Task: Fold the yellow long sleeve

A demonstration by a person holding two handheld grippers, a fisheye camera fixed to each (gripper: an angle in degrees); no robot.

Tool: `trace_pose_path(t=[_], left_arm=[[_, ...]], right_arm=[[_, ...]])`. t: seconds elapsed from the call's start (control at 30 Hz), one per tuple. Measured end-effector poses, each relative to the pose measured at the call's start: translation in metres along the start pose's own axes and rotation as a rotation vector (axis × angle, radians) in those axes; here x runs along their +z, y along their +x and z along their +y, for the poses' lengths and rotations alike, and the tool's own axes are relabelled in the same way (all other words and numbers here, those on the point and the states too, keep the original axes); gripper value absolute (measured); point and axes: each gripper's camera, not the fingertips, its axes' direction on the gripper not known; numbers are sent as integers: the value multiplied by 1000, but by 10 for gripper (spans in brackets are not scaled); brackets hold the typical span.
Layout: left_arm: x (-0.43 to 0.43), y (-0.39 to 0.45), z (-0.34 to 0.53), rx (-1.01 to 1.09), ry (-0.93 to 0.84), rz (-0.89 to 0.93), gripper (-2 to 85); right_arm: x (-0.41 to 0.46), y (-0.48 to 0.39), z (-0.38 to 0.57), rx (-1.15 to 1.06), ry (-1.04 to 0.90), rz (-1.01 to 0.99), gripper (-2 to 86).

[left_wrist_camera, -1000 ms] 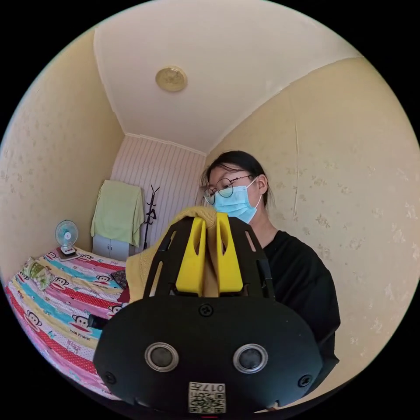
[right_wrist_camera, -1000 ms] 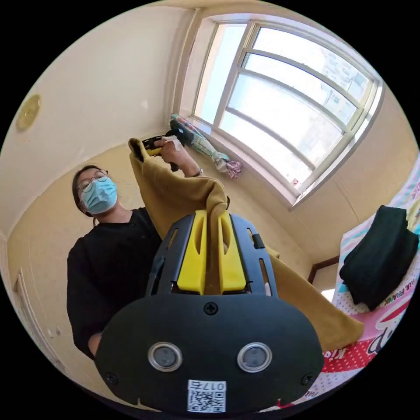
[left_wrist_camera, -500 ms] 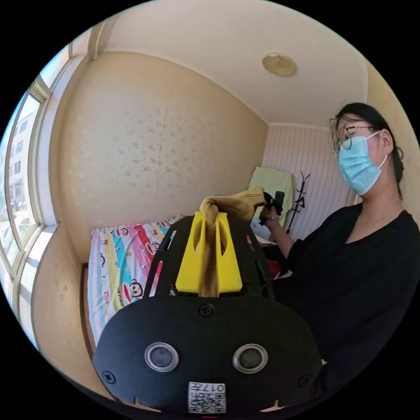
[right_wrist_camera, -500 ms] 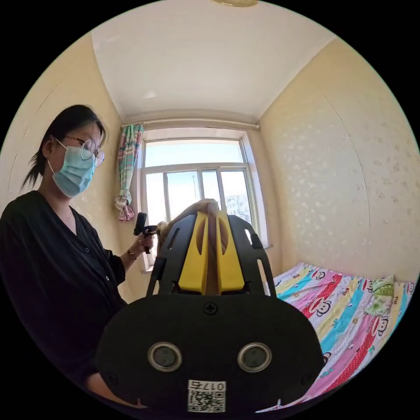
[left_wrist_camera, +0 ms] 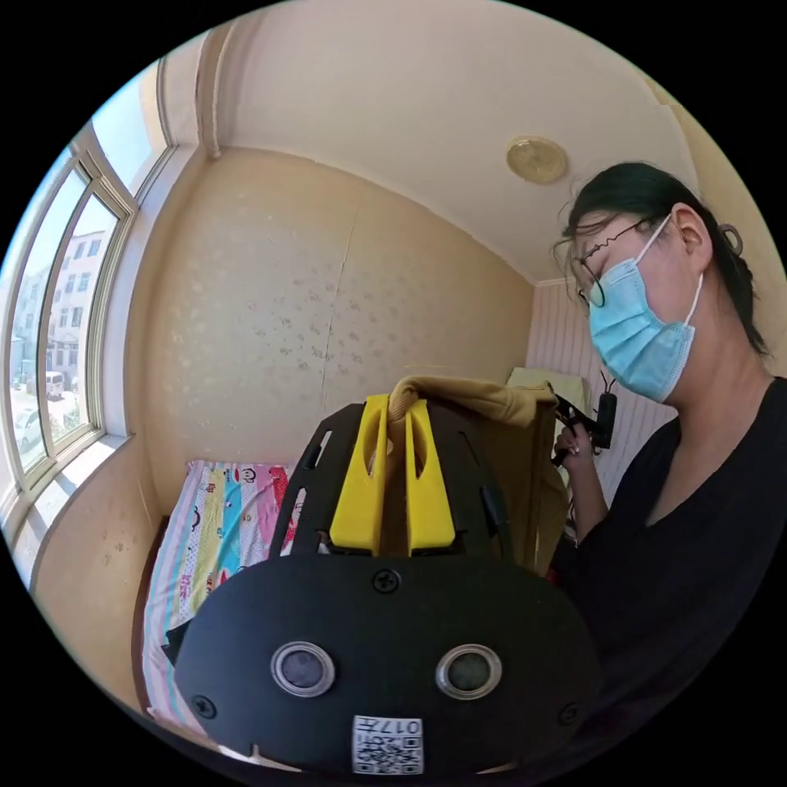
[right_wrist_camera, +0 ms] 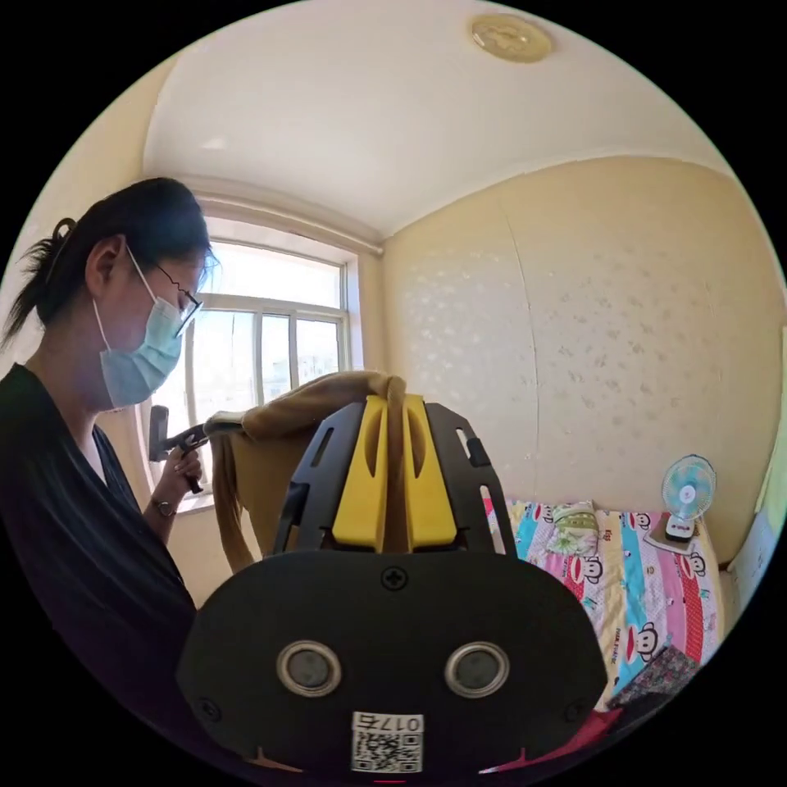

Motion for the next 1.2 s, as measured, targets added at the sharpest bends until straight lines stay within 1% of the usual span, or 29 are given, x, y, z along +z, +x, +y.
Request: trace_pose_path(t=[0.07, 0.1, 0.17, 0.2, 0.27, 0.3, 0.37, 0.4, 0.43, 0.47, 0.53, 0.6, 0.67, 0.8, 0.83, 0.9, 0.97, 1.0, 1.03, 1.1, 1.13, 1.17, 1.2], left_arm=[[59, -33, 10, -75, -120, -24, 20], [75, -44, 16, -94, -153, -30, 21], [151, -99, 47, -210, -292, -24, 23], [173, -114, 58, -233, -324, -23, 24], [270, -177, 109, -310, -472, -48, 30], [294, -191, 123, -314, -507, -61, 32], [387, -251, 193, -385, -633, -112, 46], [406, -264, 213, -416, -663, -124, 51], [437, -286, 251, -491, -739, -151, 64], [451, -298, 284, -551, -773, -184, 81], [451, -298, 322, -577, -768, -229, 96], [435, -286, 356, -558, -780, -314, 111], [400, -266, 403, -552, -844, -459, 130], [352, -236, 463, -611, -970, -598, 159], [348, -221, 473, -570, -986, -561, 160], [361, -203, 487, -527, -1091, -488, 134], [386, -194, 507, -546, -1281, -353, 72], [388, -193, 504, -534, -1302, -340, 61], [385, -197, 488, -506, -1313, -358, 48], [364, -211, 448, -466, -1247, -475, 42], [338, -224, 421, -469, -1174, -604, 41], [308, -238, 399, -517, -1098, -706, 46], [293, -245, 391, -555, -1057, -734, 48]], right_arm=[[54, 35, 14, 47, -174, 15, 30], [72, 46, 21, 55, -227, 8, 31], [160, 102, 64, 111, -452, -13, 33], [183, 116, 79, 132, -499, -20, 33], [280, 173, 150, 197, -659, -11, 36], [305, 187, 170, 210, -700, 3, 37], [399, 231, 257, 248, -831, 84, 43], [420, 238, 280, 247, -872, 103, 44], [455, 251, 325, 246, -967, 152, 51], [476, 258, 363, 258, -1046, 206, 60], [482, 262, 406, 299, -1069, 236, 79], [470, 258, 447, 348, -1085, 195, 97], [438, 245, 501, 391, -1137, 147, 115], [383, 220, 560, 443, -1197, 181, 128], [368, 212, 572, 456, -1201, 194, 132], [354, 203, 592, 499, -1239, 211, 136], [347, 195, 622, 578, -1333, 151, 142], [344, 193, 625, 583, -1322, 149, 143], [338, 193, 625, 608, -1295, 137, 143], [333, 197, 629, 684, -1308, 67, 145], [329, 200, 631, 726, -1306, 48, 147], [325, 202, 631, 746, -1292, 39, 150], [324, 202, 631, 748, -1286, 37, 150]])
